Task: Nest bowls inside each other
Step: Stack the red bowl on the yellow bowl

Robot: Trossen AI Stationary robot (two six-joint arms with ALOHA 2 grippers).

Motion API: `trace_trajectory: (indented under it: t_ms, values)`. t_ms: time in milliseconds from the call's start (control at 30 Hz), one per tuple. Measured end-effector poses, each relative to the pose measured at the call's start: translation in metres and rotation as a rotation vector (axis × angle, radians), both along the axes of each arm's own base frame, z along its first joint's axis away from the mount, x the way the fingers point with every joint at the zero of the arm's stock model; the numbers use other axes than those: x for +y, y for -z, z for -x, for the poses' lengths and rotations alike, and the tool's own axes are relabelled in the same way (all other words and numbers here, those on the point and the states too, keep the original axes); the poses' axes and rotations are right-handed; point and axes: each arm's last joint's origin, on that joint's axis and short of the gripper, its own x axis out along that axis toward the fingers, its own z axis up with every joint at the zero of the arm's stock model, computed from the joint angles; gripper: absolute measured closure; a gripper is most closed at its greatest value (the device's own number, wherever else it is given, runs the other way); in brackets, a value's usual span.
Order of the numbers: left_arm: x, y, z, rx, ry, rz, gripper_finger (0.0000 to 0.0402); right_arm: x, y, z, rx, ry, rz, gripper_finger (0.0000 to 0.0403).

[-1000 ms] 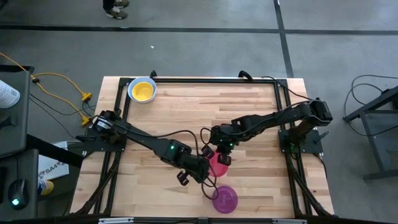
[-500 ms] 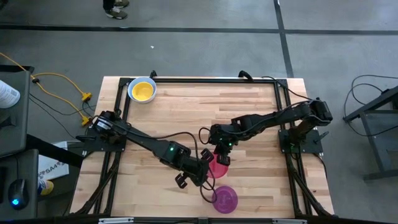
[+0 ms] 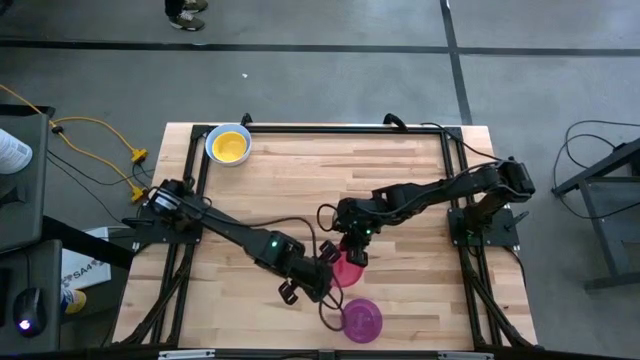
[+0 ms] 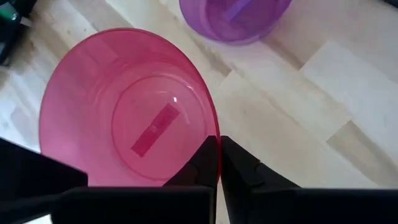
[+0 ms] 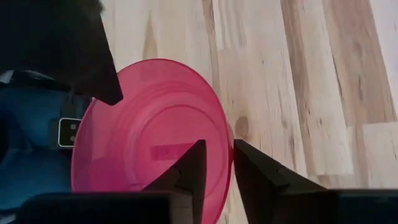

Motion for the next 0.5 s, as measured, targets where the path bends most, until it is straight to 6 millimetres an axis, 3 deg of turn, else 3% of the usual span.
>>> trace_trajectory:
  t_ms: [500]
  values:
    - [-0.005, 0.002, 0.007, 0.037, -0.026, -0.026, 0.0401, 0.01, -0.016, 0.009, 0.008, -0.033, -0.185, 0.0282]
